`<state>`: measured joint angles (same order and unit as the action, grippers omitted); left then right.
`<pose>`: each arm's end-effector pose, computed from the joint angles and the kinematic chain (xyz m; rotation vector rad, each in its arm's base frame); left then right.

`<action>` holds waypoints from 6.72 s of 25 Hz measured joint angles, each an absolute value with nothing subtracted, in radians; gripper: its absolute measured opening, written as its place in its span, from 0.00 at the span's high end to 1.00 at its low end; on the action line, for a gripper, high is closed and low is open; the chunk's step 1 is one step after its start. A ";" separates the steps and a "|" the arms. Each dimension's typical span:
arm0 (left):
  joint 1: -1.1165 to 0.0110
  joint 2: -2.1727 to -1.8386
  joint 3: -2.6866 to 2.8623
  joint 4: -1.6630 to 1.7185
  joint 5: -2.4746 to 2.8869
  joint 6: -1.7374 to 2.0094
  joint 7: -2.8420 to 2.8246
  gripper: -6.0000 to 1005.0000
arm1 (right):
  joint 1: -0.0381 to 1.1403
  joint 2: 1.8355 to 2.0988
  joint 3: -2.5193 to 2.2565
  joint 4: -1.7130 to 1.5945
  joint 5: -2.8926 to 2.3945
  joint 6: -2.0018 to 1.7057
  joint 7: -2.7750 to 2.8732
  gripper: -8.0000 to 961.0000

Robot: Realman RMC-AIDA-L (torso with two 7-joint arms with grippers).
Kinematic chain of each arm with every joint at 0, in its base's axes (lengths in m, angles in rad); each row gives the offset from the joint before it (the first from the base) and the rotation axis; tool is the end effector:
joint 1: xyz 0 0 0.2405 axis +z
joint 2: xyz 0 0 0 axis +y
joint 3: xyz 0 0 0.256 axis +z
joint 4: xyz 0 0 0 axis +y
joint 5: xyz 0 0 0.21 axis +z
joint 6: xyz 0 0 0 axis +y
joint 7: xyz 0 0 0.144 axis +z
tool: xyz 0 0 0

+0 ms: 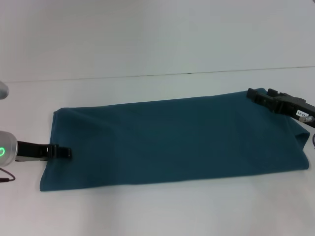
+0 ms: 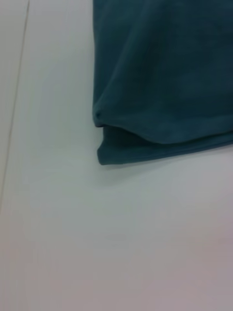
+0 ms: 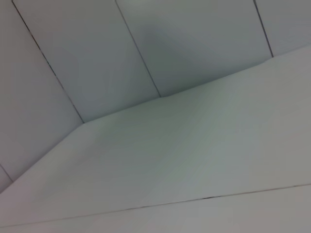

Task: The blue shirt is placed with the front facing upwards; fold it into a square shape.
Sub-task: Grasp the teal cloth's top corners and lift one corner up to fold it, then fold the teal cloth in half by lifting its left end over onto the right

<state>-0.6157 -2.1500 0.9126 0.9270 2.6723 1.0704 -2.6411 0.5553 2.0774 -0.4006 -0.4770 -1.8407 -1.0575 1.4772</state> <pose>-0.2820 0.3931 0.0012 -2.0120 -1.5003 0.0116 0.3260 0.3788 0.0265 -1.9461 1.1133 0.7777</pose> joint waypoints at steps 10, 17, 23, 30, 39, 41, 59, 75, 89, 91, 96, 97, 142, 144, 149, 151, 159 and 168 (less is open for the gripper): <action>-0.635 -2.149 0.918 0.922 2.671 1.093 -2.618 0.36 | 0.553 2.078 -0.407 -0.477 -1.841 -1.057 1.484 0.17; -0.640 -2.151 0.917 0.922 2.662 1.094 -2.616 0.68 | 0.554 2.078 -0.413 -0.477 -1.841 -1.057 1.490 0.18; -0.640 -2.162 0.917 0.961 2.652 1.126 -2.608 0.91 | 0.554 2.077 -0.413 -0.477 -1.837 -1.058 1.491 0.18; -0.623 -2.169 0.985 1.036 2.593 1.146 -2.615 0.93 | 0.551 2.080 -0.402 -0.477 -1.831 -1.058 1.488 0.19; -0.619 -2.171 1.066 1.164 2.580 1.180 -2.666 0.93 | 0.543 2.086 -0.402 -0.457 -1.758 -1.058 1.417 0.20; -0.620 -2.171 1.069 1.194 2.580 1.193 -2.672 0.93 | 0.542 2.086 -0.402 -0.437 -1.725 -1.057 1.377 0.20; -0.625 -2.169 1.089 1.365 2.580 1.274 -2.719 0.93 | 0.636 2.098 -0.403 -0.191 -1.613 -0.981 0.965 0.56; -0.613 -2.172 1.102 1.528 2.535 1.364 -2.749 0.93 | 0.882 2.112 -0.400 0.121 -1.588 -0.751 0.629 0.93; -0.593 -2.171 1.113 1.654 2.484 1.398 -2.749 0.93 | 1.005 2.116 -0.388 0.251 -1.685 -0.668 0.634 0.95; -0.590 -2.171 1.116 1.663 2.479 1.401 -2.748 0.93 | 1.020 2.117 -0.387 0.268 -1.697 -0.667 0.635 0.95; -0.581 -2.172 1.124 1.681 2.475 1.403 -2.749 0.93 | 1.010 2.115 -0.340 0.295 -1.722 -0.689 0.629 0.95; -0.581 -2.172 1.125 1.683 2.474 1.403 -2.749 0.93 | 0.980 2.111 -0.301 0.292 -1.721 -0.700 0.629 0.95; -0.563 -2.171 1.133 1.809 2.401 1.436 -2.736 0.93 | 0.866 2.112 0.055 0.407 -2.079 -0.659 0.633 0.95; -0.563 -2.171 1.137 1.811 2.401 1.438 -2.735 0.93 | 0.898 2.115 0.058 0.433 -2.105 -0.620 0.633 0.95; -0.562 -2.171 1.139 1.819 2.400 1.441 -2.733 0.93 | 0.955 2.121 0.080 0.490 -2.144 -0.529 0.622 0.95; -0.561 -2.171 1.140 1.819 2.399 1.441 -2.732 0.93 | 0.945 2.121 0.100 0.499 -2.145 -0.523 0.601 0.95; -0.536 -2.172 1.165 1.816 2.385 1.437 -2.727 0.93 | 0.733 2.095 0.233 0.427 -2.146 -0.707 0.567 0.95; -0.493 -2.175 1.284 1.735 2.318 1.330 -2.724 0.93 | 0.605 2.090 0.403 0.131 -2.132 -1.010 0.760 0.95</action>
<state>-0.4930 -2.1751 1.2842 1.7354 2.3185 1.3299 -2.7244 0.6045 2.0905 0.4035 0.1309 -2.1324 -1.0105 0.7605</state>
